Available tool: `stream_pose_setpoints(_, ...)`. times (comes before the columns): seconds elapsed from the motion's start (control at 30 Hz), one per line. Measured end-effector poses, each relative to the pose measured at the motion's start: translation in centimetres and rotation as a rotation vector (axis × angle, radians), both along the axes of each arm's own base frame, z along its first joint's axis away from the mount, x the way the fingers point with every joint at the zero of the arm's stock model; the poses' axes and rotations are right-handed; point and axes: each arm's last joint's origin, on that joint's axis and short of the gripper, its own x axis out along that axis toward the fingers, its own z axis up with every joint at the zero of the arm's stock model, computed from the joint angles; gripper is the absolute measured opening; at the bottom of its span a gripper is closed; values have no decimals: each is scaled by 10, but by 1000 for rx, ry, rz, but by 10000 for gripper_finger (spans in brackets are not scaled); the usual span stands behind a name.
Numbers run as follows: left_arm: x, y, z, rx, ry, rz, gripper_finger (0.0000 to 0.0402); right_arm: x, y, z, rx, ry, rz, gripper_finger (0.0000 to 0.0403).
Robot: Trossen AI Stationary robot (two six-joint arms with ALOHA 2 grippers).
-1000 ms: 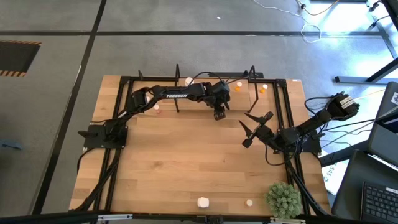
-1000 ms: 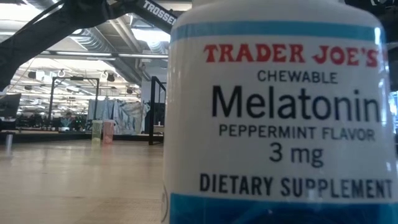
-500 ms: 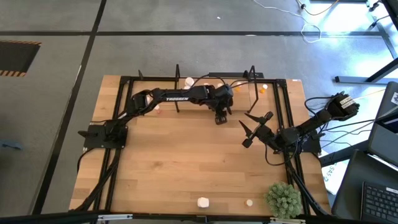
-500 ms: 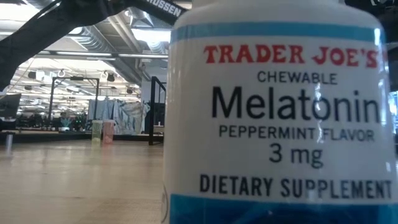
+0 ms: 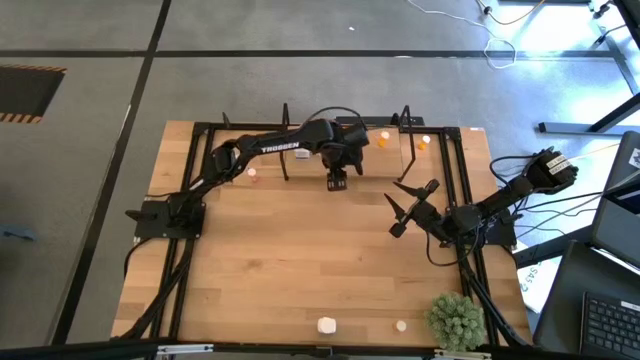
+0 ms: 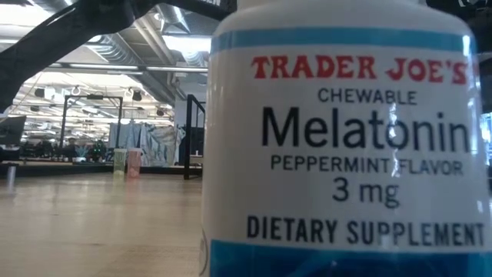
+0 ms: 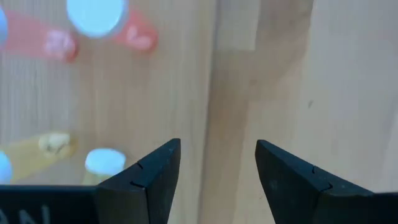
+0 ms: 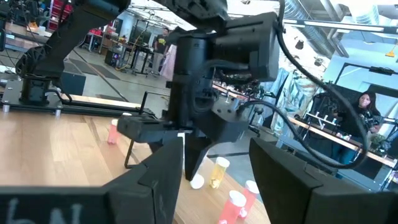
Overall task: Pick and place medicine bottles onto shelf by color
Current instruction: Put the bottom yellow pill bottle on the shelf aligned with the other yellow pill bottle
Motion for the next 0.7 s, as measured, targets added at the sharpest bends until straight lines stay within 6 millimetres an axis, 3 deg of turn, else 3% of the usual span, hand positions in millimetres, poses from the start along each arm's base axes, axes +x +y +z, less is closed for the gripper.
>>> stream_pose_setpoints(0.3, -20, 14, 23, 13, 19, 11, 204, 0, 0, 0, 0, 0, 0, 188)
stream_pose_setpoints(0.7, -39, 45, 23, 28, 64, -37, 204, 0, 0, -1, -6, 11, 0, 188)
